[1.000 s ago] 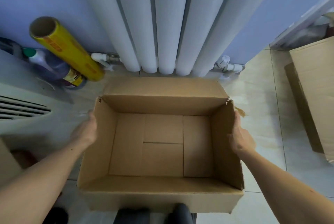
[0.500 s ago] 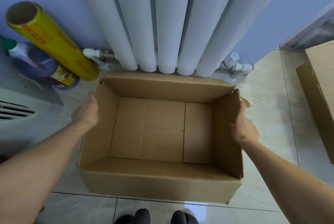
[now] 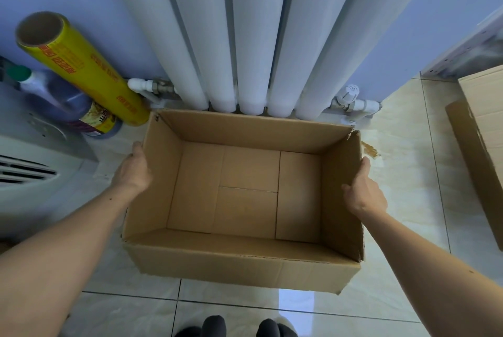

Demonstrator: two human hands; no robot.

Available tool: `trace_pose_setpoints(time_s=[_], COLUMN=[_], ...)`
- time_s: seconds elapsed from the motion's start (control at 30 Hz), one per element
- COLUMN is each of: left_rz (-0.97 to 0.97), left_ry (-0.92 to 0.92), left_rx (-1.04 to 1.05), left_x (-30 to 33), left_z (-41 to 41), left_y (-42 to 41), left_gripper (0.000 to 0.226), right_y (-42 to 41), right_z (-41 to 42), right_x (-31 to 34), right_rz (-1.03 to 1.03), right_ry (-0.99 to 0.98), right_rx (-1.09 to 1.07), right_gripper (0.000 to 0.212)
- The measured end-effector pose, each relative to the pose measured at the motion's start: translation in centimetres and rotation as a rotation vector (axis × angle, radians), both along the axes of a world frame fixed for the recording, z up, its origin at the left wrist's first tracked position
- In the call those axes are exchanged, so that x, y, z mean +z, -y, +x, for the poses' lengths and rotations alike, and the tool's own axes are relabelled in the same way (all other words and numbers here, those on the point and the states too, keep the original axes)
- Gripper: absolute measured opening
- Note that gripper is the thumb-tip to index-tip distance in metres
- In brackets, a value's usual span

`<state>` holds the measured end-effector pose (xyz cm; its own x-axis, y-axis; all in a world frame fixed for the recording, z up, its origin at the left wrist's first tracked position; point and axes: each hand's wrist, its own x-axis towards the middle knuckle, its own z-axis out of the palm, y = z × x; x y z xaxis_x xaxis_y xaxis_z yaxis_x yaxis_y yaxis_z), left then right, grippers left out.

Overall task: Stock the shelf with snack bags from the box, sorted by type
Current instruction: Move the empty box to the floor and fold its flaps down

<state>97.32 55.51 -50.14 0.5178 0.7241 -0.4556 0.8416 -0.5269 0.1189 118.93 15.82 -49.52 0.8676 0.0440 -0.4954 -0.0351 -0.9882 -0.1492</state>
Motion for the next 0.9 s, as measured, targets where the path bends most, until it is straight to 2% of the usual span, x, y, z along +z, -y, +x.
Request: trace_pose_setpoints(time_s=[0.1,0.3,0.63,0.8,0.9], left_rz=[-0.039,-0.153,-0.206,-0.297,-0.371], left_ry=[0.021,0.065,0.026,0.042,0.054], left_rx=[0.029,0.24,0.304,0.492,0.628], left_x=[0.1,-0.3,1.2,1.4,1.0], left_z=[-0.4,-1.7,-2.7,-4.4,-6.1], left_y=[0.0,0.0,1.9,2.0,2.3], left_gripper=[0.058,0.055,0.059,0.088,0.097], right_y=[-0.1,0.8,1.5,2.6,3.1], right_z=[-0.2,-0.8,-2.3,-2.8,-3.4], right_x=[0.0,-0.5,0.3,0.3,0.0], right_rz=[-0.013,-0.017,0.013,0.093,0.164], right_ry=[0.0,-0.024,-0.116,-0.234,-0.285], right_rx=[-0.01,-0.083,-0.124,-0.24,-0.32], right_gripper=[0.067,0.062,0.05,0.08,0.091])
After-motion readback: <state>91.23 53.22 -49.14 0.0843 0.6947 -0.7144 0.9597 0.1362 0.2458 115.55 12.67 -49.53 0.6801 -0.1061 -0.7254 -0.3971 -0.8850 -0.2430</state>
